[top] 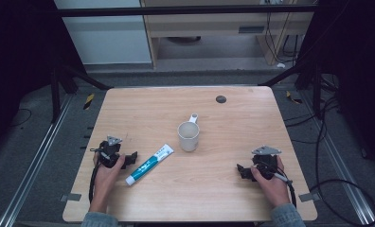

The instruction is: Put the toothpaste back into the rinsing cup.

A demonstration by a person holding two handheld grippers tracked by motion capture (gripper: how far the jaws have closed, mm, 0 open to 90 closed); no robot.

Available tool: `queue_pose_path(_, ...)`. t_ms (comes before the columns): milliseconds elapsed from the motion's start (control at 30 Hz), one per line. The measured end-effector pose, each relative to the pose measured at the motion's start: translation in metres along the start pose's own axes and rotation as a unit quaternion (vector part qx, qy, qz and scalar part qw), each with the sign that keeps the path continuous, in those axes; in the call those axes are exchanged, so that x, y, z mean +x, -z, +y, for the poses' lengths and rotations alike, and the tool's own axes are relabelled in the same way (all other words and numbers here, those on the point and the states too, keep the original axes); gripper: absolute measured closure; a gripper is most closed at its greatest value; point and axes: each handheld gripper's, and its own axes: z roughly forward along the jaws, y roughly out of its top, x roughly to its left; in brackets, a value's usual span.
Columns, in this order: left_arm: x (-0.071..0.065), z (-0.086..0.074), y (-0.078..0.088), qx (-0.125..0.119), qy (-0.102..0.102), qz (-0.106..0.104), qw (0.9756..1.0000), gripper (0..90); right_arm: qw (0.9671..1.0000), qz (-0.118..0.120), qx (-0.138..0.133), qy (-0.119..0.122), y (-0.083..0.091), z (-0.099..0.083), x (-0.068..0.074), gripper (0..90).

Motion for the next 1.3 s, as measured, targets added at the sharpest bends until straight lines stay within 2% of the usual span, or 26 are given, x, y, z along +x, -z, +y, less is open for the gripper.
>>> queue_pose_path(167, -0.005, 0.006, 0.010, -0.001, -0.019, 0.010, 0.9998, 4.6, 1.0000, 0.000, 0.000, 0.000, 0.000, 0.000, 0.000, 0.6)
queue_pose_path(200, -0.008, 0.010, 0.016, -0.008, -0.029, 0.013, 0.9994, 4.0, 1.0000, 0.000, 0.000, 0.000, 0.000, 0.000, 0.000, 0.6)
queue_pose_path(233, -0.008, 0.010, 0.016, -0.008, -0.029, 0.013, 0.9994, 3.2, 1.0000, 0.000, 0.000, 0.000, 0.000, 0.000, 0.000, 0.6)
queue_pose_path(300, -0.011, 0.013, 0.022, -0.012, -0.041, -0.001, 0.9991, 2.8, 1.0000, 0.000, 0.000, 0.000, 0.000, 0.000, 0.000, 0.6)
queue_pose_path(333, -0.015, 0.016, 0.026, -0.009, -0.054, -0.018, 0.9983, 3.2, 1.0000, 0.000, 0.000, 0.001, 0.000, 0.000, 0.000, 0.6)
queue_pose_path(367, -0.015, 0.016, 0.026, -0.009, -0.054, -0.018, 0.9983, 3.2, 1.0000, 0.000, 0.000, 0.001, 0.000, 0.000, 0.000, 0.6)
queue_pose_path(400, -0.021, 0.019, 0.030, -0.006, -0.070, -0.031, 0.9971, 3.1, 1.0000, 0.000, 0.000, -0.001, 0.000, 0.000, 0.000, 0.6)
queue_pose_path(433, -0.021, 0.019, 0.030, -0.006, -0.070, -0.031, 0.9971, 3.1, 1.0000, 0.002, 0.000, -0.002, 0.001, -0.001, 0.001, 0.6)
queue_pose_path(467, -0.028, 0.021, 0.034, -0.003, -0.079, -0.039, 0.9961, 3.2, 1.0000, 0.003, 0.001, -0.002, 0.002, -0.001, 0.001, 0.6)
queue_pose_path(567, -0.036, 0.023, 0.039, -0.002, -0.086, -0.045, 0.9953, 3.9, 1.0000, 0.000, 0.000, 0.002, 0.002, -0.002, 0.000, 0.6)
queue_pose_path(633, -0.046, 0.024, 0.044, 0.003, -0.091, -0.061, 0.9940, 4.7, 1.0000, 0.000, 0.000, 0.002, 0.002, -0.002, 0.000, 0.6)
queue_pose_path(700, -0.050, 0.024, 0.046, 0.008, -0.093, -0.066, 0.9934, 4.9, 1.0000, 0.001, 0.001, 0.001, 0.002, -0.002, 0.000, 0.6)
queue_pose_path(733, -0.056, 0.025, 0.048, 0.024, -0.104, -0.068, 0.9920, 5.3, 1.0000, 0.001, 0.001, 0.002, 0.002, -0.002, 0.000, 0.6)
queue_pose_path(800, -0.061, 0.026, 0.049, 0.038, -0.109, -0.078, 0.9902, 5.9, 1.0000, 0.001, 0.001, 0.002, 0.002, -0.002, 0.000, 0.6)
queue_pose_path(933, -0.065, 0.031, 0.048, 0.048, -0.124, -0.073, 0.9885, 6.3, 1.0000, 0.001, 0.000, 0.002, 0.002, -0.002, 0.000, 0.6)
queue_pose_path(1033, -0.066, 0.035, 0.049, 0.049, -0.125, -0.072, 0.9883, 6.2, 1.0000, 0.001, 0.000, 0.002, 0.002, -0.002, 0.000, 0.6)
queue_pose_path(1133, -0.068, 0.040, 0.049, 0.064, -0.141, -0.068, 0.9857, 5.9, 1.0000, 0.001, 0.000, 0.002, 0.002, -0.002, 0.000, 0.6)
queue_pose_path(1300, -0.069, 0.045, 0.053, 0.068, -0.154, -0.065, 0.9836, 6.4, 1.0000, 0.001, 0.001, 0.002, 0.002, -0.002, 0.000, 0.6)
